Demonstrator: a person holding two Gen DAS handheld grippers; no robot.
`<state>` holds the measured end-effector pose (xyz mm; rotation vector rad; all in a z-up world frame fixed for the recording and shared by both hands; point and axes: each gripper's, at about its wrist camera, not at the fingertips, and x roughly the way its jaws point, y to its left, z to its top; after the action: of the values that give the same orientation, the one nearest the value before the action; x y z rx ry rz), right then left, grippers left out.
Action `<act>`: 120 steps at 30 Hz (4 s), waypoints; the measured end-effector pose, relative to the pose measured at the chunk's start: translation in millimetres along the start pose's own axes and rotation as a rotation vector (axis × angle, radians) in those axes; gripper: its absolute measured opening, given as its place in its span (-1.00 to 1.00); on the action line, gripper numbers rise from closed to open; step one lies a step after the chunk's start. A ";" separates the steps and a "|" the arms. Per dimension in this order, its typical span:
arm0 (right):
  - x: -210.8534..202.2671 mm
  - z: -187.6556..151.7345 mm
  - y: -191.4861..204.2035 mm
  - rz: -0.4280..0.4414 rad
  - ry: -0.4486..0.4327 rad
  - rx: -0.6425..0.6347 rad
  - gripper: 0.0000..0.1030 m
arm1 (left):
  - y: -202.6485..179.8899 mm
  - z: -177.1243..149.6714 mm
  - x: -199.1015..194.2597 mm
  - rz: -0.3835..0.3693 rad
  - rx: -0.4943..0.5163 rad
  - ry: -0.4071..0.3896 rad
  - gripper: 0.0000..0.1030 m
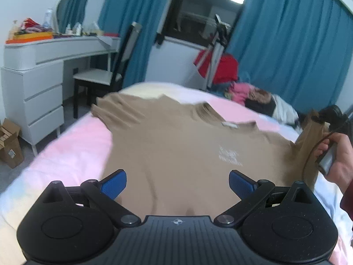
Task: Fold clothes
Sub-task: 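Fold the held side edge over toward the collar and open the right gripper, then grasp the opposite side of the shirt with the left gripper, then fold the held side over the shirt center and open the left gripper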
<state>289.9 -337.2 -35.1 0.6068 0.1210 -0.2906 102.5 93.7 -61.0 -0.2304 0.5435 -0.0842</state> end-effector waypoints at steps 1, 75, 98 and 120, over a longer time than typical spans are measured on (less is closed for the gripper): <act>-8.2 -4.9 18.5 0.012 -0.003 -0.046 -0.92 | 5.8 1.9 -1.3 0.012 -0.005 -0.014 0.95; -248.8 -42.7 -79.2 0.100 0.375 -0.136 0.21 | -114.4 -163.0 9.5 -0.689 0.032 0.733 -0.10; -259.1 -45.8 -78.2 0.089 0.408 -0.155 0.21 | -51.0 -107.8 -37.8 -0.726 -0.210 0.625 -0.97; -257.9 -66.2 -51.9 0.163 0.426 -0.215 0.21 | -72.1 -36.3 48.8 -0.316 -0.131 0.498 0.48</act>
<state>26.8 -279.4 -66.7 0.4544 0.5041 0.0143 123.9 9.8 -98.4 -0.4271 1.0067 -0.4220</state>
